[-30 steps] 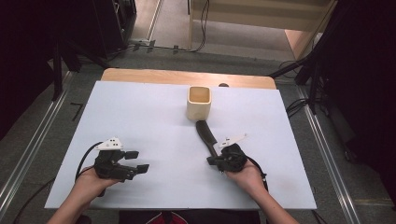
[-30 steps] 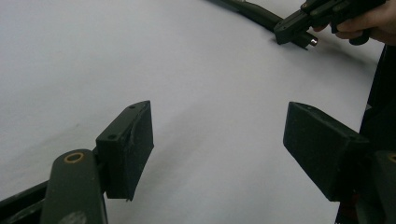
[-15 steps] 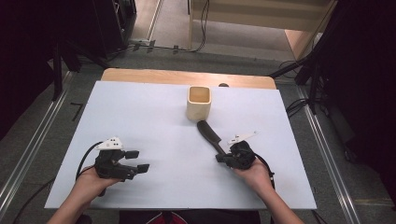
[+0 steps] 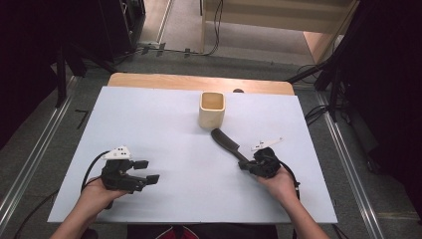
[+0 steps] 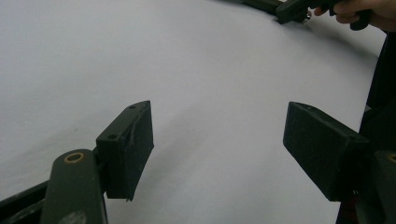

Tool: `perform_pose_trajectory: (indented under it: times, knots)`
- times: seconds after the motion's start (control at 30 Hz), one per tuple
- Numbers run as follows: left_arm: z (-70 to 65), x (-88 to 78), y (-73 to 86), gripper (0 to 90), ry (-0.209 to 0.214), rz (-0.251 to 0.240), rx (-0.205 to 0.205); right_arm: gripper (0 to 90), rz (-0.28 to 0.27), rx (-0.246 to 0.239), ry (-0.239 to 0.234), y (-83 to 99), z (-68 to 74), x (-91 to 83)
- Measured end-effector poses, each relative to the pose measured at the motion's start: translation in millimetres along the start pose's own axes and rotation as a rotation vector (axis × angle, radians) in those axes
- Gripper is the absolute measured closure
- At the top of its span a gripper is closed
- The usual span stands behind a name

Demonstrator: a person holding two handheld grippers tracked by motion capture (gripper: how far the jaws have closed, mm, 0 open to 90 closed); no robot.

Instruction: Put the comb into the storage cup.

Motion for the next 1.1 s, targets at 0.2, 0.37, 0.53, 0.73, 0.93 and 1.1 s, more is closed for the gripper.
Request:
perform_pose_trajectory:
  times: [0.2,0.37,0.53,0.73,0.93,1.1]
  knots:
    - [-0.1,0.2,-0.2,25.3,0.002,-0.003,-0.001,82.5,-0.008,0.012,-0.009,-0.3,1.3,-1.6]
    - [0.5,0.0,-0.1,25.2,0.002,-0.001,0.0,68.9,-0.067,-0.006,-0.03,-4.1,10.8,-14.4]
    - [0.0,0.0,-0.2,25.2,0.002,-0.004,0.001,44.5,-0.121,-0.017,-0.064,-3.8,18.6,-25.7]
    - [0.8,-0.1,-0.2,25.2,0.004,-0.005,0.0,31.4,-0.17,-0.015,-0.078,3.5,21.1,-37.9]
    - [0.2,0.1,-0.2,25.2,0.005,-0.01,-0.002,27.6,-0.21,-0.019,-0.069,11.6,22.5,-49.2]
    - [0.1,0.1,-0.2,25.2,0.009,-0.011,-0.001,25.9,-0.221,-0.028,-0.045,18.3,22.5,-54.2]
Point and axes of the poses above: each handheld gripper's, and its own axes: x roughly forward along the jaws, y roughly out of its underside, z roughly to its left, the point moved 3 cm from there along x, roughly forward along the jaws, and after that the axes turned 4 degrees about x, right-handed, at the moved point
